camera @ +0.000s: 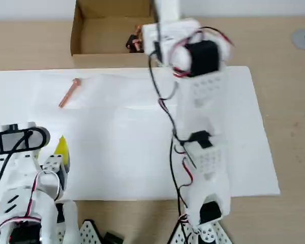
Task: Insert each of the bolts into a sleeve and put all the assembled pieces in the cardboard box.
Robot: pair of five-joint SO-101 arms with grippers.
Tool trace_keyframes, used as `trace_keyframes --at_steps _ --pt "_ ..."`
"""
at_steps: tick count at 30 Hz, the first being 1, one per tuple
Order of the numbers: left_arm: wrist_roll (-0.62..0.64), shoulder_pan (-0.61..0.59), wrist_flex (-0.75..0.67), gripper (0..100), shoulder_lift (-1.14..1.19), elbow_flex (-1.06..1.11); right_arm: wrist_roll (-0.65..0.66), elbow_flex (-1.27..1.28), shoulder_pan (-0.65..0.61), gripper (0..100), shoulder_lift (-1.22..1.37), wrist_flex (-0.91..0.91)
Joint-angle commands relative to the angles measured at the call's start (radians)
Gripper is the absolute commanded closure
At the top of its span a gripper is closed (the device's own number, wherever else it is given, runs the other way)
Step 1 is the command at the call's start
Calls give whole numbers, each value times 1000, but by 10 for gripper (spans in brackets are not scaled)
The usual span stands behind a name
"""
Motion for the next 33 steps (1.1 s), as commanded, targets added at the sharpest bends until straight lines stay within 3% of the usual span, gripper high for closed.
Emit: trace_keyframes --at_steps 1,15,24,33 --pt "-5 -14 -25 815 -4 23 -6 137 38 989 -216 17" --pt "-6 -5 -32 814 -4 163 -5 1529 76 988 -1216 -43" --pt "0 -12 -31 814 -4 281 3 2210 199 988 -1687 -404" --pt "0 -12 -80 814 -4 448 203 2721 208 988 -2078 -703"
